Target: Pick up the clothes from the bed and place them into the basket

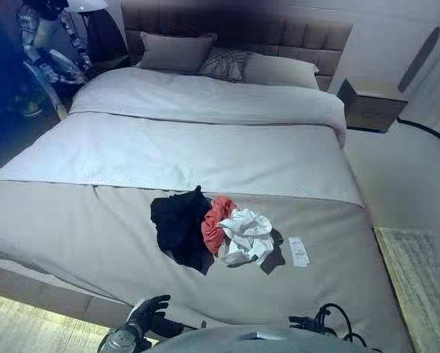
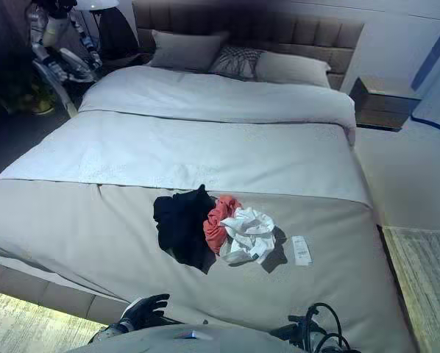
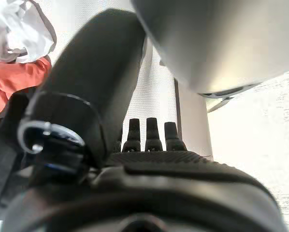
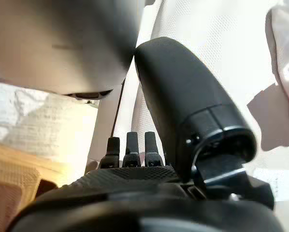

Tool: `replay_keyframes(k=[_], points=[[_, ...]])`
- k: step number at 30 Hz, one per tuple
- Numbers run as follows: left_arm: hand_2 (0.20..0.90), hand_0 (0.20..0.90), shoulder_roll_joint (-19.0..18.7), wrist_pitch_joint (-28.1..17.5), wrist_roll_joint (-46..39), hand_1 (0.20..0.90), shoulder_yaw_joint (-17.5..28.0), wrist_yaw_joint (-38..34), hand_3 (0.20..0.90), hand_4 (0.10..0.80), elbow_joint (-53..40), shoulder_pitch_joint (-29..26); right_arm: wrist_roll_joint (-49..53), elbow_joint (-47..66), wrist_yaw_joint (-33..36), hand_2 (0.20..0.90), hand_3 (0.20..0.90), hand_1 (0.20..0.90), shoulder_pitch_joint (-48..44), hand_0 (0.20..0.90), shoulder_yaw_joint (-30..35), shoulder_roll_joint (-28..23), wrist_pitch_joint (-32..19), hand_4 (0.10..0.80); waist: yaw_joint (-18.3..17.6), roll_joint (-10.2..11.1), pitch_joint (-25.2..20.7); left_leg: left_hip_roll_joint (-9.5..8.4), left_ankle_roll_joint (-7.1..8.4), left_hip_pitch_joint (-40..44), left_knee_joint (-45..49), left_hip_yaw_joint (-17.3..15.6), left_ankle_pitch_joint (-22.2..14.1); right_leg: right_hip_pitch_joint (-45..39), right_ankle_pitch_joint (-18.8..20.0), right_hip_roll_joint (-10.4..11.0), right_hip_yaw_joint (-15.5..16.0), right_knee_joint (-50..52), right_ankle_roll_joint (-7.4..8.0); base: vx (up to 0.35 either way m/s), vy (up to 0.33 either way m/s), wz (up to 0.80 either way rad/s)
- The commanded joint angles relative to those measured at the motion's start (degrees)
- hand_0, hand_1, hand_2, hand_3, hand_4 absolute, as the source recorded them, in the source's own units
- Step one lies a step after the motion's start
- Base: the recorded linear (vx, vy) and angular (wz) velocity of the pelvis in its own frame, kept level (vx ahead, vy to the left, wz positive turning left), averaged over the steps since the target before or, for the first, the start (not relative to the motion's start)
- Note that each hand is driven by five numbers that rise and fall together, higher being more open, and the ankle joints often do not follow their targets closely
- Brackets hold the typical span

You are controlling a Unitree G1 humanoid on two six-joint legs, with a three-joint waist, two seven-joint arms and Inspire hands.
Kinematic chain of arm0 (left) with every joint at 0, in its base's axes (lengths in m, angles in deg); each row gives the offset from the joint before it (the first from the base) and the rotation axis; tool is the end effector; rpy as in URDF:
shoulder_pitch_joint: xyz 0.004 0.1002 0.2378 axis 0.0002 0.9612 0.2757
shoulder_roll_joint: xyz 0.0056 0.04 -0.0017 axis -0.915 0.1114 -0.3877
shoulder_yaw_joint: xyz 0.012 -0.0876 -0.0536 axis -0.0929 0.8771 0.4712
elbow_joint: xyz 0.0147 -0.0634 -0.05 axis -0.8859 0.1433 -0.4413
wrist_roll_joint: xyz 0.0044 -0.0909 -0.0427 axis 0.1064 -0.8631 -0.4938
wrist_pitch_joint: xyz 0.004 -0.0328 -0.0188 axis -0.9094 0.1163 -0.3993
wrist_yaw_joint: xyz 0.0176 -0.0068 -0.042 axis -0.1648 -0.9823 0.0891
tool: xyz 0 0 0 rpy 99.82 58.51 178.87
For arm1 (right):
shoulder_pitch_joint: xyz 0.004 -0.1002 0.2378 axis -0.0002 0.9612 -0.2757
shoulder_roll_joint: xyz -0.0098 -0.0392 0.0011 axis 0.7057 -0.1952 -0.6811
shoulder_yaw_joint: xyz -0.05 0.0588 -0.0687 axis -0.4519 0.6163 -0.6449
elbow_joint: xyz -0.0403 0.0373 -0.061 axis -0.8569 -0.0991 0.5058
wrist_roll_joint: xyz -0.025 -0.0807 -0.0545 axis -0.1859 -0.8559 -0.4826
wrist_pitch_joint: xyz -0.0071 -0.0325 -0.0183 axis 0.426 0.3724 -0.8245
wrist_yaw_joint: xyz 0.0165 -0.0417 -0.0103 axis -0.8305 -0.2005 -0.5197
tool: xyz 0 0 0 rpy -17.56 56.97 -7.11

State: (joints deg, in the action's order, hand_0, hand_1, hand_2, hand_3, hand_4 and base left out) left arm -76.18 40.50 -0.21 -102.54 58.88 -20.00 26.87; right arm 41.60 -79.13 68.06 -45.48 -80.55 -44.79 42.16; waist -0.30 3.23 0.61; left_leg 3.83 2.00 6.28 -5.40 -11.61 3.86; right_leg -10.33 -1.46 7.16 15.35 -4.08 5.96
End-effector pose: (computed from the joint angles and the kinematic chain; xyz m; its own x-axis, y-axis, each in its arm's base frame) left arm 0.0640 0.2221 -0.1140 0.4624 0.0250 -0.8863 0.2632 0.9507 0.1641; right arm 0.0645 -0.2011 -0.1224 0.2068 -0.1961 -0.9585 -0.0879 0.9720 -0.2179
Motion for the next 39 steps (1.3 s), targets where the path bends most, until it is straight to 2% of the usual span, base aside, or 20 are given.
replay_keyframes(k=[1,3,8,11,15,22,28,30,34,36,39], points=[[0.900,0.900,1.7,-1.6,-1.3,0.900,-0.2,1.3,0.900,0.800,0.4,-3.9,-2.9,-4.0,1.3,0.900,0.900,0.900,-1.6,0.900,-2.6,-1.6,0.5,0.800,1.1,-1.9,1.7,-1.29,-0.84,2.1,0.4,0.5,-5.5,3.0,2.3,-1.0,-3.0,2.2,0.31,0.000,0.000,0.00],[0.900,0.900,1.9,-0.4,-1.6,0.900,-0.3,2.7,0.900,0.800,0.5,-3.9,-3.3,-4.1,2.5,0.900,0.900,0.900,-1.6,0.900,-2.6,-1.6,0.6,0.800,1.1,-1.9,1.7,-1.37,-0.95,2.2,0.4,0.5,-5.6,3.0,2.3,-1.0,-2.9,2.2,0.36,0.000,0.000,0.00],[0.900,0.900,2.3,0.8,-0.6,0.900,0.2,-2.1,0.900,0.800,1.7,-3.6,-6.4,-3.9,9.9,0.900,0.900,0.900,-1.8,0.900,-3.0,-1.9,1.4,0.800,1.1,-1.8,1.7,-1.55,-1.19,2.4,0.4,0.5,-5.9,2.9,2.3,-0.9,-3.0,2.3,0.49,0.000,0.000,0.00],[0.900,0.900,2.3,-0.2,0.9,0.900,0.2,-3.9,0.900,0.800,2.3,-3.6,-8.2,-3.9,12.7,0.900,0.900,0.900,-2.0,0.900,-3.1,-2.0,1.3,0.800,1.0,-1.7,1.7,-1.56,-1.26,2.5,0.4,0.3,-6.0,2.8,2.4,-0.9,-3.1,2.2,0.58,0.000,0.000,0.00],[0.900,0.900,1.8,-0.7,2.4,0.900,-0.2,-4.0,0.900,0.800,2.0,-3.8,-5.4,-4.1,12.2,0.900,0.900,0.900,-2.0,0.900,-2.9,-2.3,3.4,0.800,1.0,-1.5,1.9,-1.52,-1.26,2.4,0.4,0.1,-6.0,3.0,2.6,-0.9,-3.1,2.2,0.65,0.000,0.000,0.00],[0.900,0.900,-0.7,-0.3,4.3,0.900,-0.7,-1.2,0.900,0.800,0.6,-2.8,-9.9,-1.0,14.2,0.900,0.900,0.900,-4.3,0.900,-1.8,-6.6,-4.6,0.800,2.4,-0.7,2.3,-1.61,-1.29,2.4,0.4,0.1,-6.0,2.9,3.4,-0.7,-2.5,1.8,1.19,0.068,-0.071,0.00],[0.900,0.900,-3.6,0.0,4.4,0.900,-1.6,-0.1,0.900,0.800,-1.1,-1.4,-10.4,3.1,19.1,0.900,0.900,0.900,-7.5,0.900,-1.7,-11.0,-8.6,0.800,4.0,-0.1,3.8,-1.46,-1.92,1.0,0.4,0.2,-5.7,5.0,3.2,-1.1,-2.3,3.8,1.37,0.069,-0.135,0.06],[0.900,0.900,-4.7,0.3,4.4,0.900,-2.1,-0.2,0.900,0.800,-1.7,-1.7,-10.4,4.6,20.7,0.900,0.900,0.900,-9.3,0.900,-1.8,-12.1,-11.5,0.800,4.6,-0.1,5.0,-1.26,-2.19,-0.4,0.8,0.4,-5.3,6.9,2.7,-1.5,-2.4,5.6,1.09,-0.074,-0.168,0.02],[0.900,0.900,-7.6,1.3,1.0,0.900,-3.5,-4.2,0.900,0.800,-2.4,-5.8,-7.7,9.8,19.3,0.900,0.900,0.900,-17.8,0.900,-3.3,-16.8,-17.5,0.800,5.6,0.6,10.9,-0.26,-2.24,-9.4,7.6,1.6,-5.0,14.6,2.5,-1.8,-2.3,10.5,-0.03,-0.223,-0.178,0.12],[0.900,0.900,-8.9,1.8,0.1,0.900,-2.4,-5.6,0.900,0.800,-2.8,-7.1,-6.9,13.7,18.8,0.900,0.900,0.900,-21.0,0.900,-4.5,-19.5,-18.0,0.800,6.0,0.6,13.8,0.07,-2.04,-13.2,9.6,2.1,-4.1,17.5,2.4,-2.1,-1.8,12.2,-0.44,-0.195,-0.147,0.39],[0.900,0.900,-10.2,1.9,-0.7,0.900,-1.5,-6.7,0.900,0.800,-3.4,-7.5,-6.5,15.9,19.1,0.900,0.900,0.900,-23.8,0.900,-5.5,-21.5,-17.4,0.800,6.3,0.7,15.9,0.33,-1.77,-16.6,11.1,3.0,-3.3,20.2,2.5,-2.3,-1.6,13.4,-0.82,-0.103,-0.111,0.24]])
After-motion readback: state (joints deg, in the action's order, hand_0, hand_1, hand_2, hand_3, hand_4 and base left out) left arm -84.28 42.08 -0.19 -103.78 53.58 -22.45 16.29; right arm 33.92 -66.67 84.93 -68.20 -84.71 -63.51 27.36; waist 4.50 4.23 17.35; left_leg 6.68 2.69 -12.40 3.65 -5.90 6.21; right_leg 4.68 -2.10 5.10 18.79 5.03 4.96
